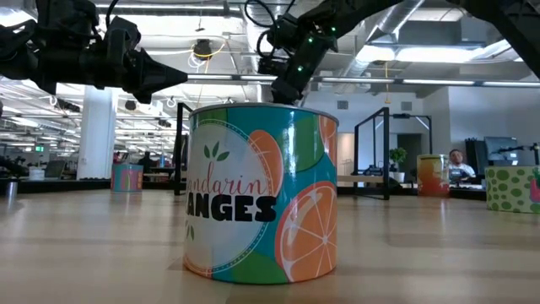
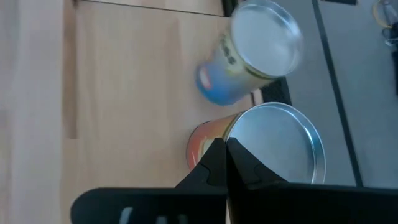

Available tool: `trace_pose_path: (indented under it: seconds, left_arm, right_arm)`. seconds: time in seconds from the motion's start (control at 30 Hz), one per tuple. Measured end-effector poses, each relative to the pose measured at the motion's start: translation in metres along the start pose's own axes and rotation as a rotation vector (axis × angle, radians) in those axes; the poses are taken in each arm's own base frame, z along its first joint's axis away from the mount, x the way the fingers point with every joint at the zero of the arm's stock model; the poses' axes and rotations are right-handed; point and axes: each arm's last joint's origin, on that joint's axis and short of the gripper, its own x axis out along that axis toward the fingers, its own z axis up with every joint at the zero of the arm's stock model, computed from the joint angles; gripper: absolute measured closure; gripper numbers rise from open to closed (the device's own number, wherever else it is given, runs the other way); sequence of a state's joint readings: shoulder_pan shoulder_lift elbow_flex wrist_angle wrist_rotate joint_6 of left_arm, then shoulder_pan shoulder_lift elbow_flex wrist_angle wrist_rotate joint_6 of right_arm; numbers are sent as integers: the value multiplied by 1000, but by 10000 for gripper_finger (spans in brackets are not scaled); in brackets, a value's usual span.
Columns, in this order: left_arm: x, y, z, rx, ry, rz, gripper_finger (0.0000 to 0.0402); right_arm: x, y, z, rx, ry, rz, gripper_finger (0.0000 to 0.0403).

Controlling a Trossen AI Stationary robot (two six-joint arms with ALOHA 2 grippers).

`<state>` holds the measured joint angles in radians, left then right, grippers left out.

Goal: Pick and place cans onto a shelf
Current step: Put the left canned corn on the shelf

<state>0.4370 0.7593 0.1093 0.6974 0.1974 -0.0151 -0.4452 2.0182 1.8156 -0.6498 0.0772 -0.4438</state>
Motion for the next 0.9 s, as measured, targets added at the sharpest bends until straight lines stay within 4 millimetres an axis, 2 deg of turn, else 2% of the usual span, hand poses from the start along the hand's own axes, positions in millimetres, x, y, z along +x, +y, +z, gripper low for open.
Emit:
trace_pose_path:
  seconds: [0.9]
  left_arm:
    - [0, 0, 0, -7, -4, -3, 395]
  right_arm:
    - [2, -14, -4, -34, -50, 17, 397]
